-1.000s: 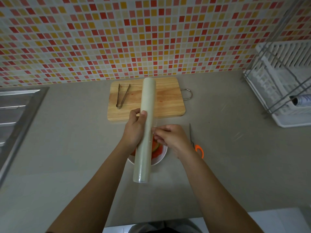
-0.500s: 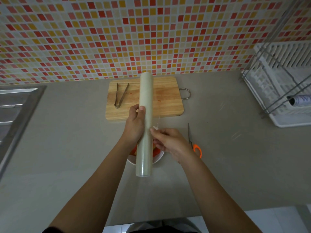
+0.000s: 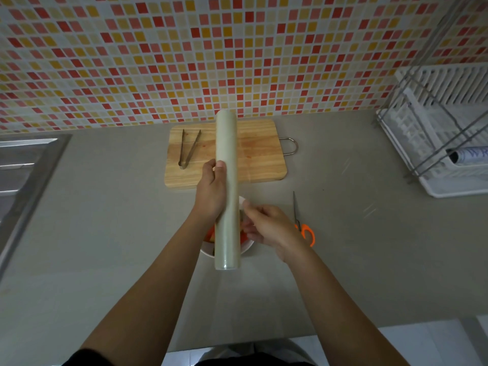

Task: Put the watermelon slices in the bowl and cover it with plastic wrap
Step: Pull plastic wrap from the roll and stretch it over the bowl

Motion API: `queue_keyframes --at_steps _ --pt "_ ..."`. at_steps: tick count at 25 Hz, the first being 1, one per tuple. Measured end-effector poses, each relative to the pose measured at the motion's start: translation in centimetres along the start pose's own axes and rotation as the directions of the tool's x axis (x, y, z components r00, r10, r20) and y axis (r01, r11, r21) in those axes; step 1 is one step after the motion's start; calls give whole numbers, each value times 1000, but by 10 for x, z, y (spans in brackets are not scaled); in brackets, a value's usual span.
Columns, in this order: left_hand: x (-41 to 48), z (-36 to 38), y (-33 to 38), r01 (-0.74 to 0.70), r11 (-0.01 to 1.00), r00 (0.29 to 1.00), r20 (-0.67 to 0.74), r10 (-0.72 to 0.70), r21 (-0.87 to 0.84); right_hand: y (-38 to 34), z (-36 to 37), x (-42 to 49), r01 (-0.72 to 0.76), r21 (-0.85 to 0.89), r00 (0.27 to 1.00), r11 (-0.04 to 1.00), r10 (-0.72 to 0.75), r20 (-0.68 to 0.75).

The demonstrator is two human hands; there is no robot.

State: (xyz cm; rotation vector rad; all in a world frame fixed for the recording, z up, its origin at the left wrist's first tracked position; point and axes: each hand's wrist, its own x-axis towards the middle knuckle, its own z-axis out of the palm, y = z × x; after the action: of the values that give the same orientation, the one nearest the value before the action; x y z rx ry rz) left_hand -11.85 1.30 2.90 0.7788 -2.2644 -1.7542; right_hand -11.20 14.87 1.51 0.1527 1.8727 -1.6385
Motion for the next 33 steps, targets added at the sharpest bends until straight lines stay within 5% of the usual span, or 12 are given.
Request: queue_keyframes --at_steps 9,13,17,24,29,33 --pt "0 -3 1 -8 999 999 -39 9 37 7 -5 -11 4 -1 994 1000 -4 106" --pt "-5 -7 3 110 987 987 129 -94 -120 6 -6 -13 43 53 995 998 -47 83" --pt "-9 -8 -1 102 994 978 186 -92 -48 14 -2 -16 95 25 994 995 -96 61" --pt "-16 -5 1 207 958 977 87 -193 -198 19 -13 -12 172 -109 978 979 -182 -97" --pt "-23 -1 5 117 993 992 38 -116 -19 17 2 -16 92 -68 986 993 -101 -130" --pt "-31 9 7 8 998 1000 15 -9 63 26 21 -18 266 -229 886 936 -331 -324"
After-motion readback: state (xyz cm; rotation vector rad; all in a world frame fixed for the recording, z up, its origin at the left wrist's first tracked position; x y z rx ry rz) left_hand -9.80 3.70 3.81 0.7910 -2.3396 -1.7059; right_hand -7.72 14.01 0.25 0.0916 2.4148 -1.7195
